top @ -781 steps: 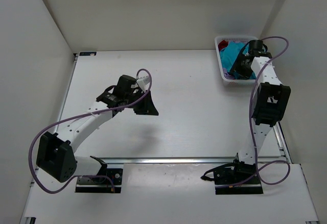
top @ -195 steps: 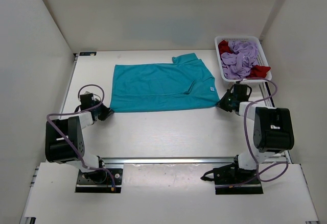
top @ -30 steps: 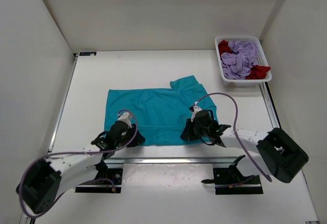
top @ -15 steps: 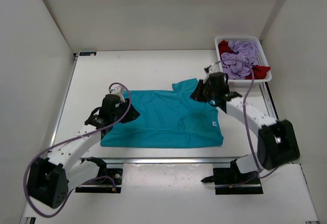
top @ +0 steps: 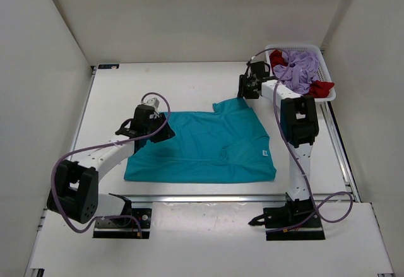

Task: Fold and stack the t-shirts
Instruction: Grap the side of the flattened tshirt furthest away from the robot with both arms

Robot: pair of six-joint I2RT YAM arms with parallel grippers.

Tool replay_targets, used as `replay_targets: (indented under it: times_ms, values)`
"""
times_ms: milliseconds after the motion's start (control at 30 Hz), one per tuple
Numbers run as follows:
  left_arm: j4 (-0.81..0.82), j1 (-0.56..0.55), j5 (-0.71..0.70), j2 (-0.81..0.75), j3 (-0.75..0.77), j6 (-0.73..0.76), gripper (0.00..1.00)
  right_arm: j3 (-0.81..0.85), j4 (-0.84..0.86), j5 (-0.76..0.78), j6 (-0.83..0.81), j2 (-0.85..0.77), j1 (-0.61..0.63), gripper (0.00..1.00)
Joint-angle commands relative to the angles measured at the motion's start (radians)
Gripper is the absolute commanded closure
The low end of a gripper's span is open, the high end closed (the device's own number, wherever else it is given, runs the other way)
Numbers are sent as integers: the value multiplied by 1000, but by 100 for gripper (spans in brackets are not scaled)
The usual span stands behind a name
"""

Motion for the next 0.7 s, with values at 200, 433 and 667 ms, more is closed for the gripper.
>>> replay_targets:
  times_ms: [200,433,667]
  values:
    - [43,-5,12,51,44,18,56,106,-100,-22,-57,58,11,88]
    - [52,21,29,23,33,7,55,-146,65,47,-57,-232,71,100]
    - [78,17,58,6,6,-9,57,-759,306,112,66,-682,261,96]
